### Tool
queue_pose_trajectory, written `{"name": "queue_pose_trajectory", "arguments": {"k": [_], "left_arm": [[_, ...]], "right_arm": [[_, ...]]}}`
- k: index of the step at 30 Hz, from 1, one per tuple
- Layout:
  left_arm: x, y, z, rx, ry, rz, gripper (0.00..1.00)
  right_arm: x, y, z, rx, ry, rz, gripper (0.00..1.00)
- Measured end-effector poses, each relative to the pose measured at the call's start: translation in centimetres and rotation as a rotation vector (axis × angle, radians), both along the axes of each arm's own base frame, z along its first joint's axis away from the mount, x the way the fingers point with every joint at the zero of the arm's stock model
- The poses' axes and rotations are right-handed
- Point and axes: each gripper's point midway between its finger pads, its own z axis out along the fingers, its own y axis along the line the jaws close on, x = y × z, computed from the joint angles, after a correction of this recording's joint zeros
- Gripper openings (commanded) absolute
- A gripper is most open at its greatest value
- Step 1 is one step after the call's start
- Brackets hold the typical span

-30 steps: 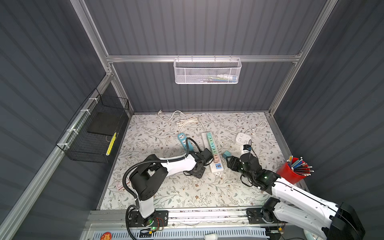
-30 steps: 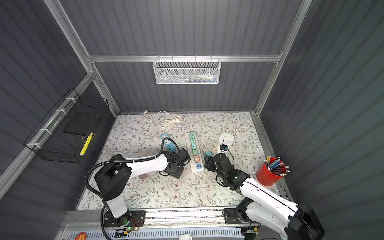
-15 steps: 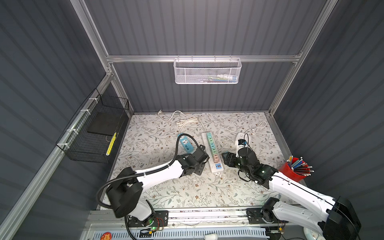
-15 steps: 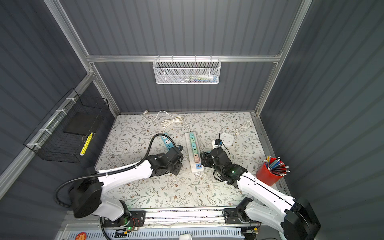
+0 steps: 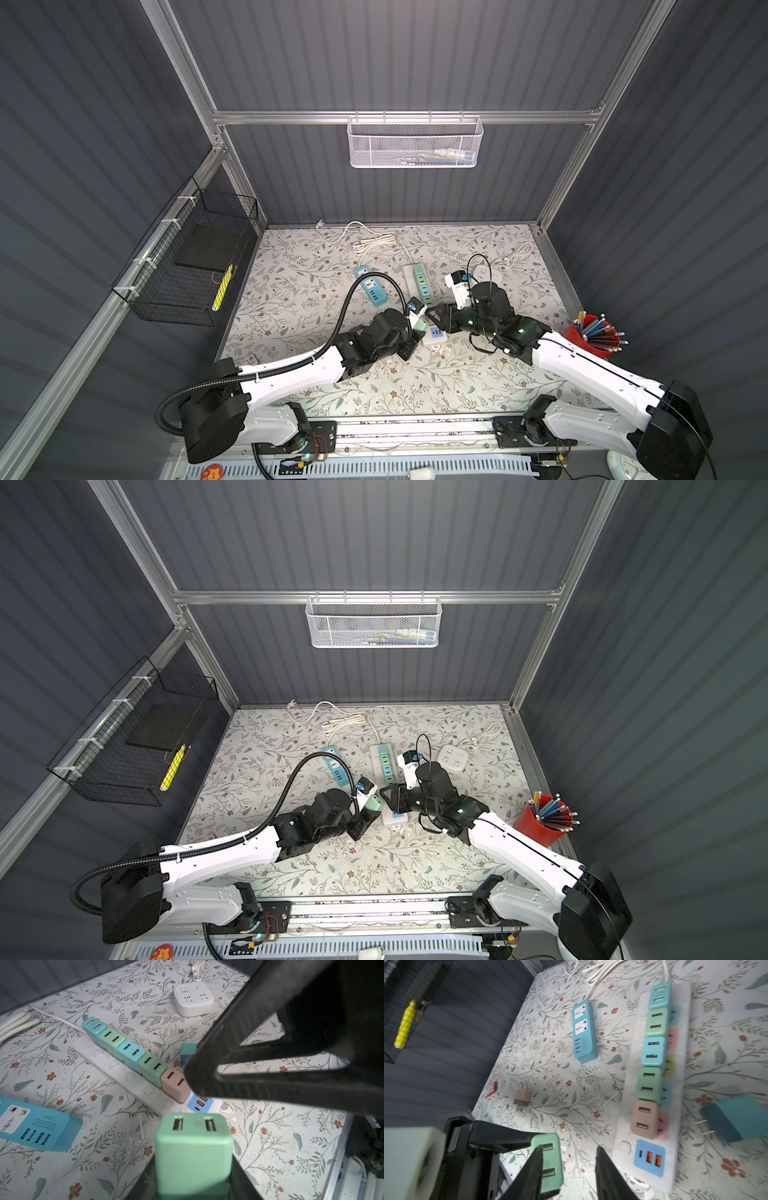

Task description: Insert the plug

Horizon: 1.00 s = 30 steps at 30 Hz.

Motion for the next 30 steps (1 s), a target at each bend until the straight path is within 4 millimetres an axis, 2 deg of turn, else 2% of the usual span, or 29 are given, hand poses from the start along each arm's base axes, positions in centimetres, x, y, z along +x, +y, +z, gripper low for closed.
{"name": "queue_pose_trajectory", "arguments": {"k": [5, 12, 17, 26, 30], "left_arm": [[-0.1, -0.1, 0.1, -0.001, -0.004, -0.009, 0.1], [-0.1, -0.1, 0.1, 0.0, -0.004, -0.01, 0.1], [-0.1, 0.0, -0.1, 0.006, -0.001, -0.009, 0.12], [-0.2, 0.0, -0.1, 0.009, 0.003, -0.011, 0.24], [0.0, 0.1, 0.0, 0.015, 0.001, -0.004, 0.4]], "right_arm": [[-1.0, 1.3, -1.0, 0.016, 0.048, 0.07, 0.49], [-1.7, 2.7, -1.7, 0.033, 0.082, 0.118, 0.38], [-1.7, 2.8, -2.1, 0.026, 0.091, 0.119, 0.31], [-1.8, 2.8, -2.0, 0.018, 0.075, 0.126, 0.23], [-1.8, 2.8, -1.9, 0.018, 0.07, 0.128, 0.22]]}}
